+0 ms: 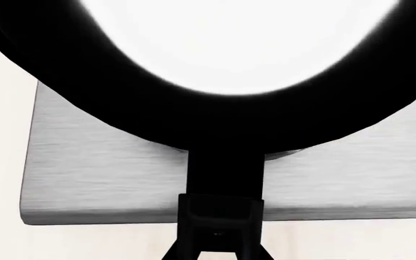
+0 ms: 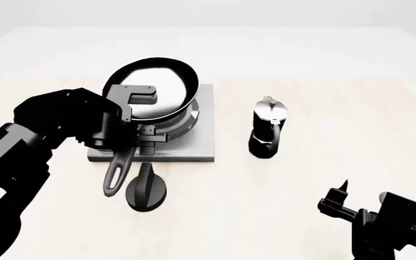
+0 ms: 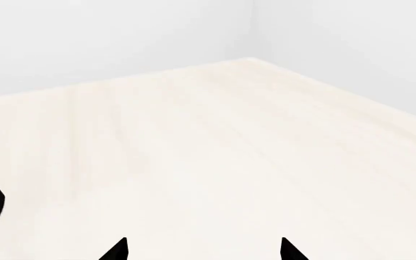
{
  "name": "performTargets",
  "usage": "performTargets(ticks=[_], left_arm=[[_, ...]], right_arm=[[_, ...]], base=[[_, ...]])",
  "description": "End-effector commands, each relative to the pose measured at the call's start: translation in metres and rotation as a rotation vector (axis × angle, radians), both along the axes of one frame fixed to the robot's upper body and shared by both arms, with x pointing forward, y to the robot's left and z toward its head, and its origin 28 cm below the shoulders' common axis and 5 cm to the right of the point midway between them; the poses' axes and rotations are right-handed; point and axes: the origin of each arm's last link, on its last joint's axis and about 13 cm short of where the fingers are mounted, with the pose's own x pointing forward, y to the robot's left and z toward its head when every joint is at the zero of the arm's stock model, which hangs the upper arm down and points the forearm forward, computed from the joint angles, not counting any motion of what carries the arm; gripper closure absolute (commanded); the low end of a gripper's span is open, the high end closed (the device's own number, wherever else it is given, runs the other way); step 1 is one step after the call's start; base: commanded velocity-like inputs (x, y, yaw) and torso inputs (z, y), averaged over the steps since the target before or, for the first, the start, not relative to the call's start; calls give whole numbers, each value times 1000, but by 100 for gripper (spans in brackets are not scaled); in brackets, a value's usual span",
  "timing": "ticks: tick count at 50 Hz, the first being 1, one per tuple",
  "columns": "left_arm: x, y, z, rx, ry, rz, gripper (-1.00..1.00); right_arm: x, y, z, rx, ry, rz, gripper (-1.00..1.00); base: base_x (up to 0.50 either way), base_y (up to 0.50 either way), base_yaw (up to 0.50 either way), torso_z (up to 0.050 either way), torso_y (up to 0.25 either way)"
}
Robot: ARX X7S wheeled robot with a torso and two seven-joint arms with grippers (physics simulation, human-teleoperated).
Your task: Turn on the stove and put the frying pan on it.
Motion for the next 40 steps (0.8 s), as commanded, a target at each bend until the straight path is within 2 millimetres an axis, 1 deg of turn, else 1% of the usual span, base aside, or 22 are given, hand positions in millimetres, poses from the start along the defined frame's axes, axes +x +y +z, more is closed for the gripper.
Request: performTargets(ticks=[1, 13, 17, 40], left_arm=[[2, 0, 9, -3, -44, 3, 100], [5, -2, 2, 3, -13, -10, 100], [5, -1, -5, 1, 3, -12, 100], [4, -3, -8, 5, 18, -15, 100]], right_arm=[[0, 0, 0, -1, 1, 1, -100], [0, 0, 0, -1, 0, 1, -100], [0, 0, -1, -2, -1, 1, -100], [0, 0, 0, 1, -4, 2, -100]], base=[[0, 0, 0, 0, 16], [0, 0, 0, 0, 1], [0, 0, 0, 0, 0], [0, 0, 0, 0, 1]])
